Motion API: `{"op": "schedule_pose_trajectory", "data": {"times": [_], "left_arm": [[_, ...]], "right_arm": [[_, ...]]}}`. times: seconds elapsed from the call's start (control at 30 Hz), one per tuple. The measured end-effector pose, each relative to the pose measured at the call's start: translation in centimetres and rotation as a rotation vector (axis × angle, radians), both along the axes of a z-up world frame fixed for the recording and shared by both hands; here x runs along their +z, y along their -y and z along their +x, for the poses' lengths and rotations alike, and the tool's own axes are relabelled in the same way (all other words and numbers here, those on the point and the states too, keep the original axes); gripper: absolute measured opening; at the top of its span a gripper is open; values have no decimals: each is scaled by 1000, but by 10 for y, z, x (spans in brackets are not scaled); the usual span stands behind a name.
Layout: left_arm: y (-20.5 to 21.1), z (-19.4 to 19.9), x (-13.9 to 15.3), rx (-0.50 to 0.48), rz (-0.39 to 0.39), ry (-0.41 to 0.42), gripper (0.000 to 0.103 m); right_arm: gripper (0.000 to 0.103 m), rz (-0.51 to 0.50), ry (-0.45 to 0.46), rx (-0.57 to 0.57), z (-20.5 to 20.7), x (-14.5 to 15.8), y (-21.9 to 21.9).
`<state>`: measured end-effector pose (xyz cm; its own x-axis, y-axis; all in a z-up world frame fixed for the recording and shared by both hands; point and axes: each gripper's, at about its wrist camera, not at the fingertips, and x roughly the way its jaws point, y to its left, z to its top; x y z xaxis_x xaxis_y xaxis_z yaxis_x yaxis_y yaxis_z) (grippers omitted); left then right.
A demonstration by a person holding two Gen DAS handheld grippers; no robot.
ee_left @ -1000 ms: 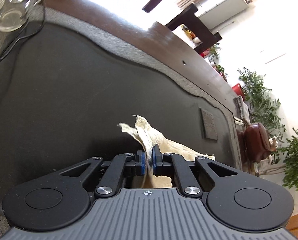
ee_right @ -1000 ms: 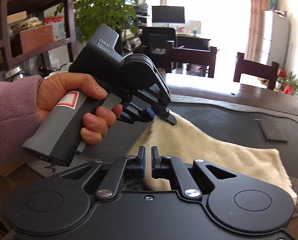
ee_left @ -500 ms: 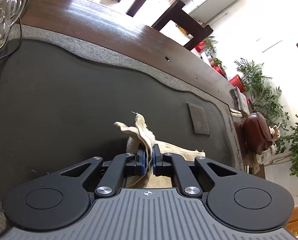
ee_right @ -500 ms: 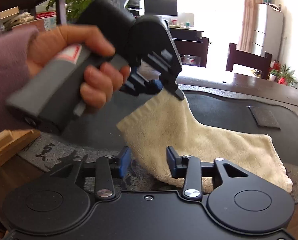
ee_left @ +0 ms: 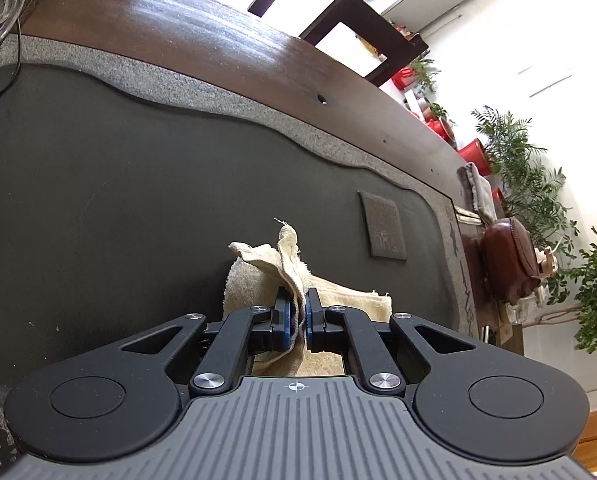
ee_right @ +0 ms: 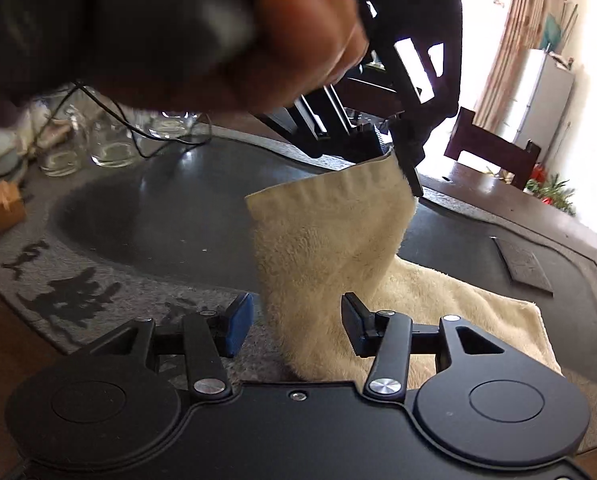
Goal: Fold towel
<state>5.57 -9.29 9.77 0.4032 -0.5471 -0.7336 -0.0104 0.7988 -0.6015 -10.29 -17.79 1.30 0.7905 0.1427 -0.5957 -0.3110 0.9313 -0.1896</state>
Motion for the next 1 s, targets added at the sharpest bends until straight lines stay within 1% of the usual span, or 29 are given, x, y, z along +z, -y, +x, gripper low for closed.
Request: {"op": "schedule_pose_trajectory", "data": {"times": [0.03,0.07,0.1,0.13,0.2,0.23,0.3,0.37,0.5,0.57,0.63,0.67,0.7,0.73,0.77,0.83,0.87,0.9,0.93,0.97,1.0], "left_arm": [[1,1,0,-1,0,0,7],[1,1,0,-1,3,1,7],[2,1,1,-1,6,3,7],[3,1,2,0,8,6,7],[4,2,3,0,10,11,7],[6,2,4,-2,9,14,7],[16,4,7,-17,-1,24,7],[25,5,9,-31,-7,34,7],[64,8,14,-84,-16,65,7],[80,10,14,-105,-20,69,7],[105,12,10,-141,-21,65,7],[111,13,9,-150,-22,64,7],[123,14,5,-172,-22,59,7],[131,14,2,-186,-23,53,8],[141,16,-2,-210,-26,44,8],[155,16,-9,-238,-17,37,9],[161,15,-12,-253,-14,34,11],[164,15,-15,-262,-20,30,17],[167,14,-17,-269,-28,26,23],[170,14,-19,-276,-37,23,26],[172,13,-21,-285,-36,28,32]], "right_arm": [[38,14,0,-4,0,0,2],[24,30,1,-10,0,1,5],[21,49,1,-21,-1,3,9],[21,62,3,-33,-2,6,13],[15,106,13,-72,-6,13,25],[14,131,10,-89,-8,17,31],[12,221,4,-145,-13,28,52],[11,302,-4,-199,-16,36,73],[11,454,-7,-324,-23,46,120],[11,548,-23,-387,-25,45,142],[11,633,-37,-451,-27,41,161],[11,680,-40,-502,-30,36,173],[12,699,-42,-539,-33,33,181],[12,696,-42,-561,-34,31,185],[14,687,-43,-582,-36,29,189],[16,635,-43,-598,-38,26,189],[26,581,-32,-609,-39,25,187],[32,528,-22,-620,-41,24,185],[33,498,-15,-626,-42,23,184],[34,476,-7,-633,-43,22,185],[34,471,-3,-640,-44,21,186]]}}
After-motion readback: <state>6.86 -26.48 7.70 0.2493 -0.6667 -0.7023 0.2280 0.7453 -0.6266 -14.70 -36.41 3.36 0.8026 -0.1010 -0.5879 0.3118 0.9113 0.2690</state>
